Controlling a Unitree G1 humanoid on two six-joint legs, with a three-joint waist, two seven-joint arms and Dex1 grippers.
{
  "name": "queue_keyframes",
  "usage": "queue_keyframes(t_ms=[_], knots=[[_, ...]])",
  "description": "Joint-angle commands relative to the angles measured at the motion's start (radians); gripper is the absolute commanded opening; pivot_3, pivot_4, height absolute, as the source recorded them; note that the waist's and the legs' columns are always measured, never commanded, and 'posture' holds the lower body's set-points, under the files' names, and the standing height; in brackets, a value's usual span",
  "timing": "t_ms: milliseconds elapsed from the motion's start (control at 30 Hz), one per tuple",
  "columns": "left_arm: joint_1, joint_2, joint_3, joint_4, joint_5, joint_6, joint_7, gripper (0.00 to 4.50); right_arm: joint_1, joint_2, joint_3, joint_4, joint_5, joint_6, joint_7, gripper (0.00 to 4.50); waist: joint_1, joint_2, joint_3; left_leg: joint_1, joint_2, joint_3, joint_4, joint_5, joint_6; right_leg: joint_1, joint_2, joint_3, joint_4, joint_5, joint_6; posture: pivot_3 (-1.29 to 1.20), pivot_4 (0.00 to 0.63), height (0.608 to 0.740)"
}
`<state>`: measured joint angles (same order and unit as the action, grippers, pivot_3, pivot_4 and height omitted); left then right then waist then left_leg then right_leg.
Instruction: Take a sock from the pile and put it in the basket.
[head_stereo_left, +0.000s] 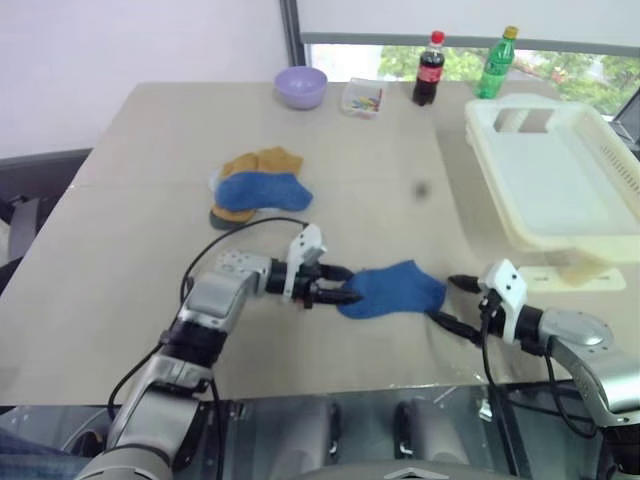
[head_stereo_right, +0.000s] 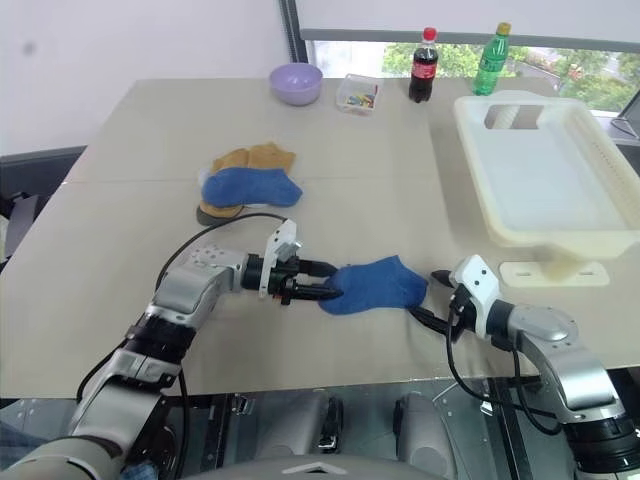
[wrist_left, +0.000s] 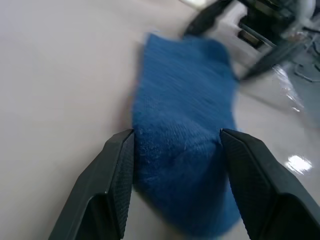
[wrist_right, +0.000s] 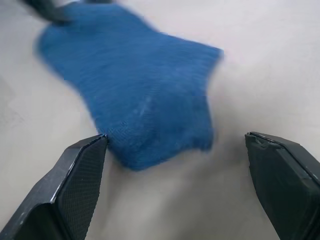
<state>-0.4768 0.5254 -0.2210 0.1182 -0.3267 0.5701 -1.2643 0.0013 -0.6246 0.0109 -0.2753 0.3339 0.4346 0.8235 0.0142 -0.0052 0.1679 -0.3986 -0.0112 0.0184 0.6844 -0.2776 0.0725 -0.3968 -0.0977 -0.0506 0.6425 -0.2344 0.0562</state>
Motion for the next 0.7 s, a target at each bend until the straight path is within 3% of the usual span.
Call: queue_keyframes(t_ms=[33, 267, 433, 700], knots=[[0.070, 0.046, 0.026, -0.106, -0.021, 0.053, 0.032, 2.83, 0.033, -0.026, -0.001, -0.012, 0.024, 0.016, 0.042, 4.50, 0.001, 0.000, 0.000, 0.000, 0.000, 0.000, 0.000, 0.000, 0.000, 0.000, -0.003, 0.000, 0.000, 0.000, 0.000, 0.00, 0.150, 0.740], [0.101, 0.008, 0.078, -0.114, -0.021, 0.022, 0.162, 2.83, 0.032, -0.048, 0.031, -0.034, 0.054, 0.032, 0.094, 4.50, 0.001, 0.000, 0.000, 0.001, 0.000, -0.001, 0.000, 0.000, 0.000, 0.000, -0.005, -0.001, 0.000, 0.000, 0.000, 0.00, 0.150, 0.740], [0.060, -0.044, 0.079, -0.073, -0.007, -0.015, 0.229, 2.83, -0.029, -0.019, 0.006, 0.017, 0.034, 0.017, 0.046, 4.50, 0.000, 0.000, 0.000, 0.001, 0.000, -0.001, 0.000, 0.000, 0.000, 0.000, -0.005, -0.001, 0.000, 0.000, 0.000, 0.00, 0.150, 0.740], [0.055, -0.027, 0.082, -0.055, -0.014, -0.036, 0.221, 2.83, -0.023, -0.013, -0.004, 0.030, 0.017, -0.008, 0.030, 4.50, 0.000, 0.000, 0.000, 0.000, -0.001, 0.000, 0.000, 0.000, 0.000, 0.000, -0.004, -0.001, 0.000, 0.000, 0.000, 0.00, 0.150, 0.740]])
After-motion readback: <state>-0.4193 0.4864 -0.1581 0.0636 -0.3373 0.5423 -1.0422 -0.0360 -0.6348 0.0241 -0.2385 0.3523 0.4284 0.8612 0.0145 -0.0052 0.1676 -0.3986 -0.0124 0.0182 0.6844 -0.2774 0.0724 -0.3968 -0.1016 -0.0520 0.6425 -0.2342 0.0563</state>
